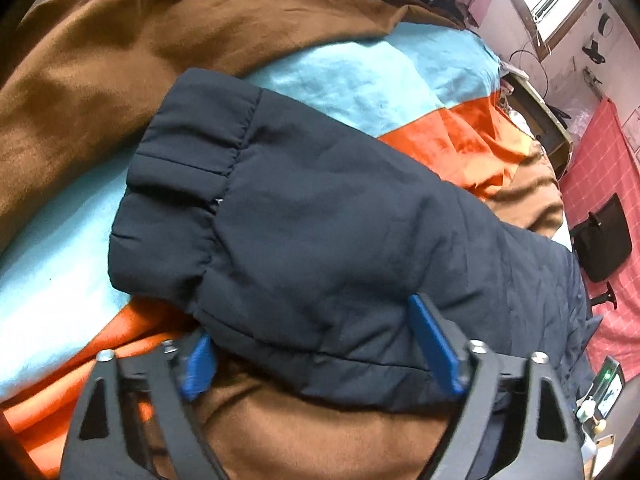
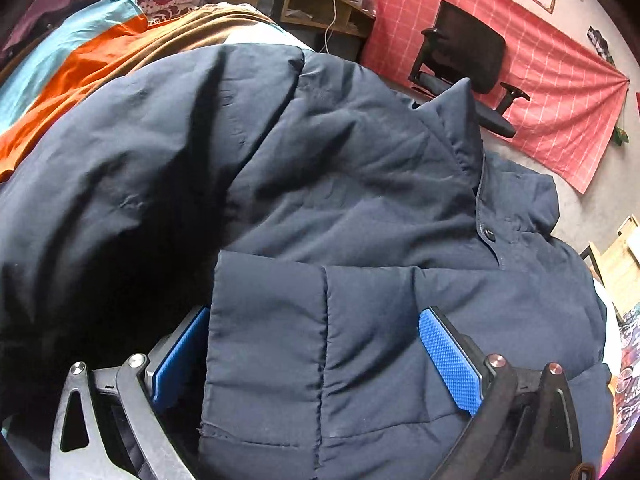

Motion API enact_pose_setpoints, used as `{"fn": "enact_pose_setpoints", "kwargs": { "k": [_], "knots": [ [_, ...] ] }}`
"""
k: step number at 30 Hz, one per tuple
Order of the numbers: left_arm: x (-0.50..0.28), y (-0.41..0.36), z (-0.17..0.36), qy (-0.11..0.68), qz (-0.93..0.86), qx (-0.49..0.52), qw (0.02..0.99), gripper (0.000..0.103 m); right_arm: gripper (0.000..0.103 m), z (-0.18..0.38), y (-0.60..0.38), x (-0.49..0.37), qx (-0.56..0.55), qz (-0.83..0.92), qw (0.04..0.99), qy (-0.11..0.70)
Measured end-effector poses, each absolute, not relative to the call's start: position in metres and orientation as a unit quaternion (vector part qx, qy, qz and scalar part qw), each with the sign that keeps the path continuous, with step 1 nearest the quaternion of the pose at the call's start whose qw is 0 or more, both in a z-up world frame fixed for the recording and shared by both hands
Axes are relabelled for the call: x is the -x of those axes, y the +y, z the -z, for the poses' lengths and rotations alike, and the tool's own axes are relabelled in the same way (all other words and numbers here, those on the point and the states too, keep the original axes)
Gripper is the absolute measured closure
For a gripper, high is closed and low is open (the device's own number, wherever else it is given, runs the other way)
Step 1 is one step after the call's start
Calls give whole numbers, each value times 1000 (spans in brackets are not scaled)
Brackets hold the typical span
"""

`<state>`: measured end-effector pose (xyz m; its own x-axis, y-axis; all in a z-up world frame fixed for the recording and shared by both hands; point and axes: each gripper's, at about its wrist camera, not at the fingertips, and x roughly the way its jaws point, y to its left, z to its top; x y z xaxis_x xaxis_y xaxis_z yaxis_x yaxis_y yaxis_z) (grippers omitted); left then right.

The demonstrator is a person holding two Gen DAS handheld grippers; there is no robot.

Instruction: Fold large clothes

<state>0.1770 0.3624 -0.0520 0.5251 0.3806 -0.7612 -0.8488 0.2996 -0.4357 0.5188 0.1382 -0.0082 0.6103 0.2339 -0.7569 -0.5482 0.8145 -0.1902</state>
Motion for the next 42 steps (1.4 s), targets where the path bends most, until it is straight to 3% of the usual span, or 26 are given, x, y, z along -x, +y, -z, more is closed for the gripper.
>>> {"fn": "enact_pose_setpoints", "kwargs": {
  "k": [5, 8, 11, 15, 20, 27, 33, 42],
  "knots": [
    [-182, 362, 46, 257, -407, 416, 771, 71, 0, 9, 140, -517, 203, -225, 874, 380],
    [-182, 357, 35, 240, -409, 391, 789, 86, 0, 9, 138, -518, 203, -226, 874, 379],
    [-188, 352, 21, 225, -401, 361, 812, 93, 0, 9, 139, -518, 203, -226, 874, 379],
    [-199, 338, -29, 154, -359, 294, 872, 95, 0, 1, 131, -518, 181, -243, 873, 381],
    [-229, 293, -104, 71, -272, 182, 942, 95, 0, -55, 78, -516, 40, -317, 880, 352],
    [-301, 185, -176, 24, -71, 79, 994, 95, 0, -103, 4, -525, 11, -293, 894, 339],
    [-379, 83, -165, 108, 89, 29, 990, 96, 0, -129, -94, -529, -27, -230, 922, 311],
    [-462, -20, -79, 229, 182, -5, 956, 96, 0, -130, -227, -553, -86, -172, 927, 322]
  ]
}}
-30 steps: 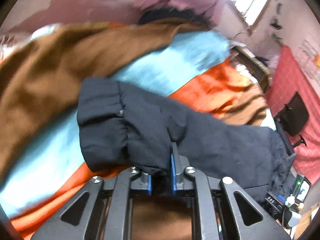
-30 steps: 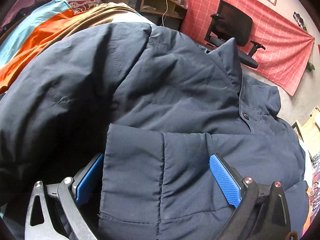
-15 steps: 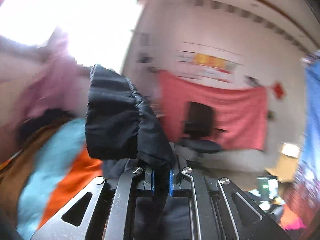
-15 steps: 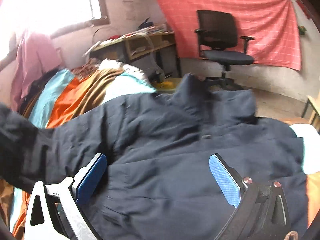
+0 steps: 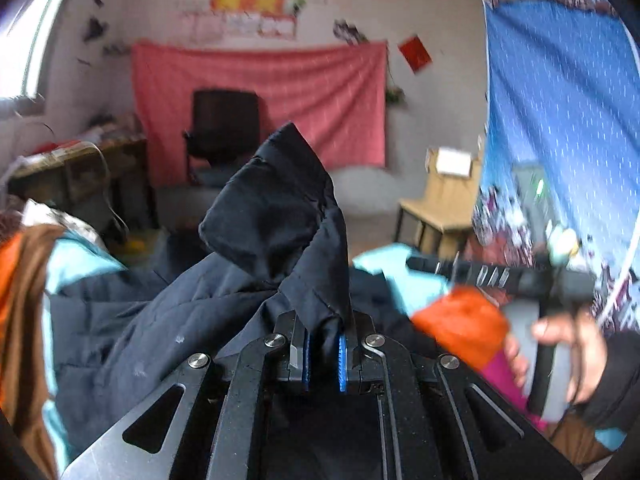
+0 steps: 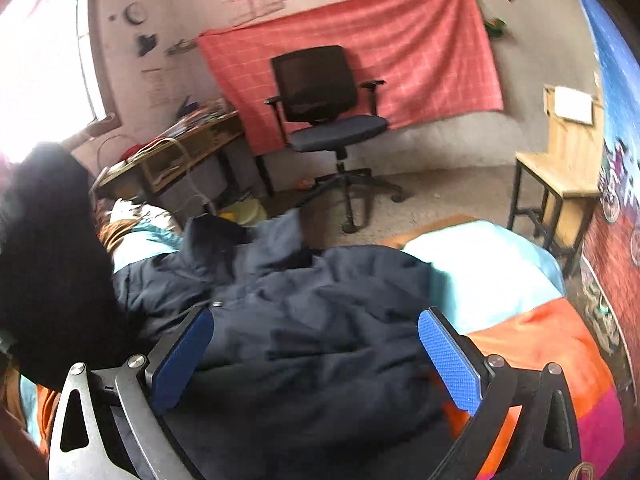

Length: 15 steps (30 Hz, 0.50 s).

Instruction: Fold large clothes

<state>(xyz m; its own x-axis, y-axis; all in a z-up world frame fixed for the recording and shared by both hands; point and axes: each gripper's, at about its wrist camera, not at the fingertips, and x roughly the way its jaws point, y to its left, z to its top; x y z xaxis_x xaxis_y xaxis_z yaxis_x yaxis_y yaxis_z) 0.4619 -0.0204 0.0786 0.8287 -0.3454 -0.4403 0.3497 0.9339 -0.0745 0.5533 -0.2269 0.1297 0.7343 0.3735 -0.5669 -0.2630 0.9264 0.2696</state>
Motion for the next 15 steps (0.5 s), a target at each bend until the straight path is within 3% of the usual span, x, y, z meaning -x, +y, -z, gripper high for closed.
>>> {"fn": "enact_pose_setpoints", "kwargs": {
  "k": [6, 9, 11, 15],
  "knots": [
    [-489, -49, -30, 310, 208, -12, 928, 95, 0, -95, -276, -571, -175, -208, 893, 359],
    [-492, -43, -11, 342, 229, 3, 912, 84, 0, -73, -284, -582, -239, -251, 855, 386],
    [-491, -41, -10, 350, 243, 9, 905, 67, 0, -62, -287, -586, -277, -273, 832, 396],
    [-474, -41, -25, 357, 268, 19, 895, 57, 0, -44, -289, -595, -362, -319, 774, 410]
  ]
}}
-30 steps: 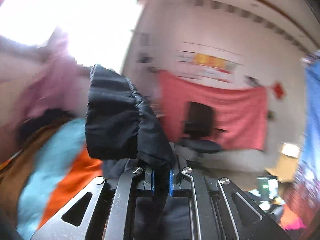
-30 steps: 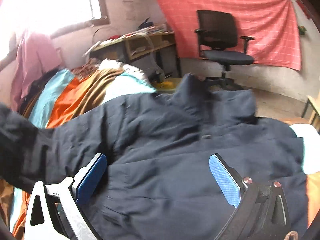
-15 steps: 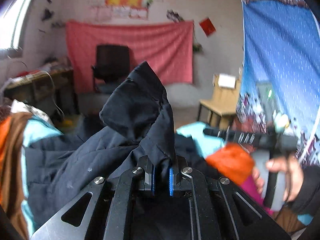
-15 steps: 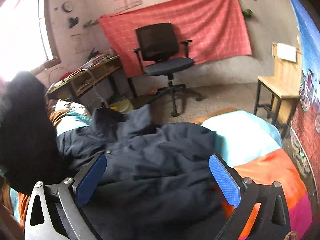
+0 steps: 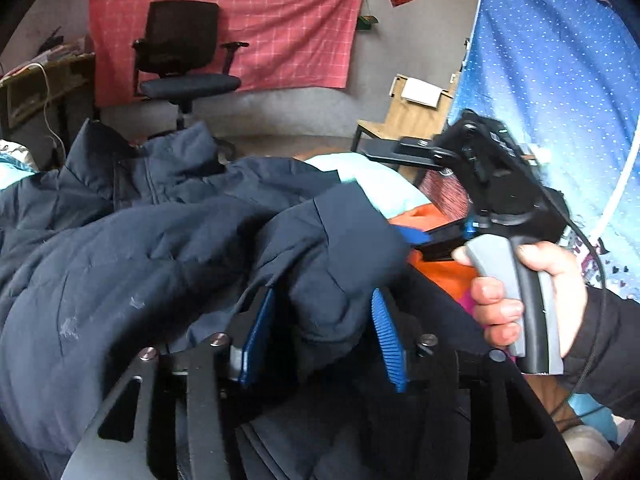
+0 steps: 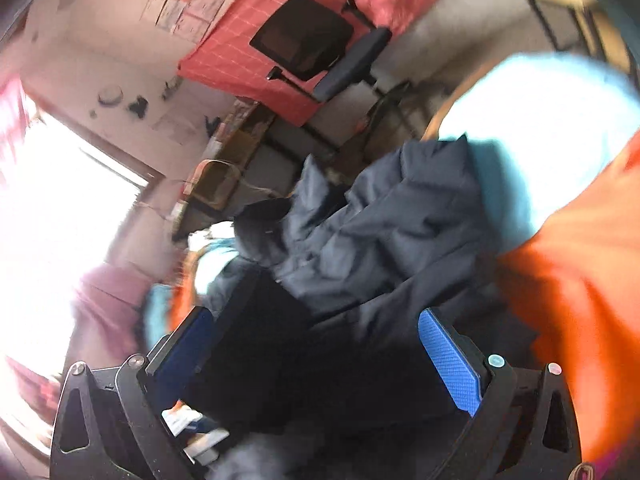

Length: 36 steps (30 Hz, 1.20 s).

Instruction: Fold large clothes

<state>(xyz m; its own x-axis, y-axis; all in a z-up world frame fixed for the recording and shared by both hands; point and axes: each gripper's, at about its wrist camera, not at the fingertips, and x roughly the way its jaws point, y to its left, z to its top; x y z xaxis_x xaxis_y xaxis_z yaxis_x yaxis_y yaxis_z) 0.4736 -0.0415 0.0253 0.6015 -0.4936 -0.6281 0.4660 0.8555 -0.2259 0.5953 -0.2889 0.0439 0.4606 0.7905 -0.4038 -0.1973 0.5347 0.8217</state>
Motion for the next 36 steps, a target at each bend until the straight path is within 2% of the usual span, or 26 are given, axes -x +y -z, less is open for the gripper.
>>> {"fn": "enact_pose_setpoints", "kwargs": {
  "k": [5, 7, 9, 10, 11, 12, 20, 25, 28, 30, 32, 36],
  "knots": [
    [-456, -25, -34, 349, 282, 43, 893, 39, 0, -27, -282, -598, -412, -335, 724, 441],
    [-441, -11, -38, 333, 273, 57, 901, 38, 11, -27, -279, -596, -395, -318, 733, 454],
    [-426, 11, -41, 313, 242, 69, 916, 38, 50, -27, -273, -595, -362, -301, 746, 471],
    [-421, 24, -46, 304, 212, 74, 926, 38, 60, -27, -270, -594, -347, -291, 752, 478],
    [-418, 39, -49, 297, 184, 77, 934, 38, 85, -30, -269, -591, -330, -274, 764, 483],
    [-416, 51, -52, 293, 155, 78, 940, 38, 94, -30, -271, -589, -322, -268, 770, 481],
    [-429, 136, -35, 308, 3, 73, 948, 37, 98, -86, -267, -576, -260, -254, 845, 391],
    [-444, 149, -12, 352, -18, 68, 933, 37, 97, -75, -257, -588, -224, -210, 861, 406],
    [-453, 144, 4, 372, -11, 59, 926, 37, 85, -64, -239, -587, -140, -186, 877, 421],
    [-459, 140, 12, 383, 3, 57, 922, 36, 56, -64, -229, -580, -84, -162, 894, 410],
    [-464, 133, 16, 390, 2, 42, 920, 36, 41, -69, -224, -571, -50, -156, 908, 387],
    [-470, 123, 24, 397, -13, 5, 918, 34, 40, -82, -208, -561, 12, -146, 927, 346]
  ]
}}
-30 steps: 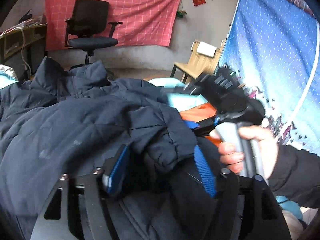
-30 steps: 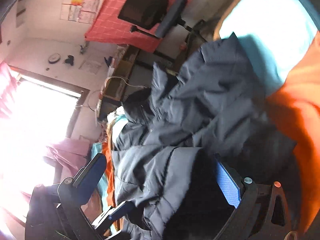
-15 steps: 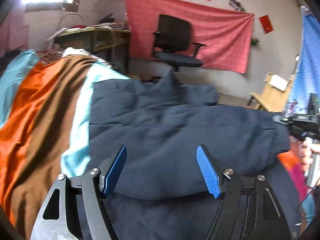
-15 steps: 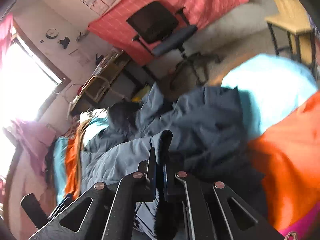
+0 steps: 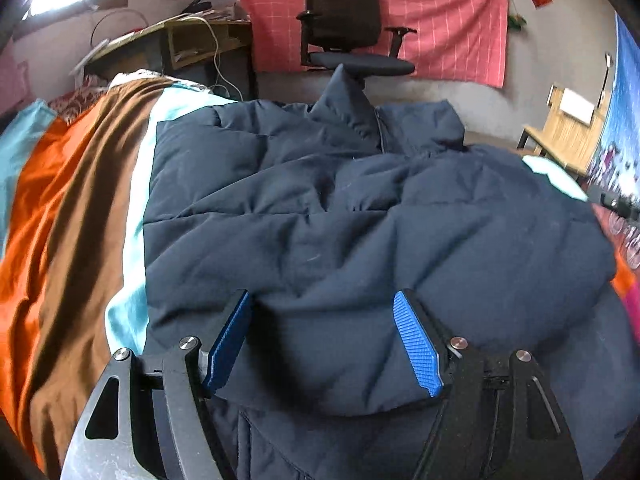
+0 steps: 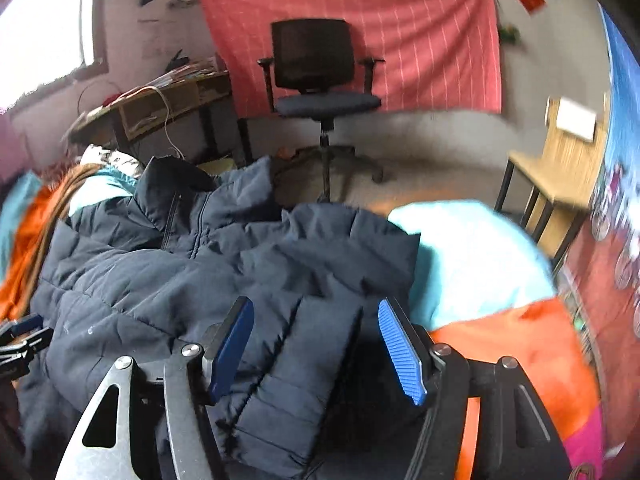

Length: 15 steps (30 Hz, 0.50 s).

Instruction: Fold large clothes

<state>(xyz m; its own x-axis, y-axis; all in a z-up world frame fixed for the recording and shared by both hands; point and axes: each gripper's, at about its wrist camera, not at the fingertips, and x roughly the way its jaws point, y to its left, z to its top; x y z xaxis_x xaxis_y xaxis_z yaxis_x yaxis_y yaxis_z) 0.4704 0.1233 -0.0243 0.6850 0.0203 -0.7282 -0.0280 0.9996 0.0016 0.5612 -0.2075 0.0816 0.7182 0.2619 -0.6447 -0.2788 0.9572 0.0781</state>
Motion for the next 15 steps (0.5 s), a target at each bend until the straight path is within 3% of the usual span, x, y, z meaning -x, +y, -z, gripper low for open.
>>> {"fn": "enact_pose_setpoints", "kwargs": {
  "k": [4, 6, 11, 15],
  "knots": [
    [-473, 120, 34, 399, -21, -9, 917, 30, 41, -69, -186, -567, 30, -214, 902, 373],
    [-473, 122, 41, 400, -17, -5, 916, 27, 49, -50, -174, -572, 49, -225, 886, 402],
    [-476, 129, 53, 405, -1, 12, 914, 22, 49, -11, -171, -587, 18, -232, 856, 461],
    [-480, 125, 60, 406, -6, -1, 914, 22, 49, -4, -164, -582, 54, -231, 851, 469]
  ]
}}
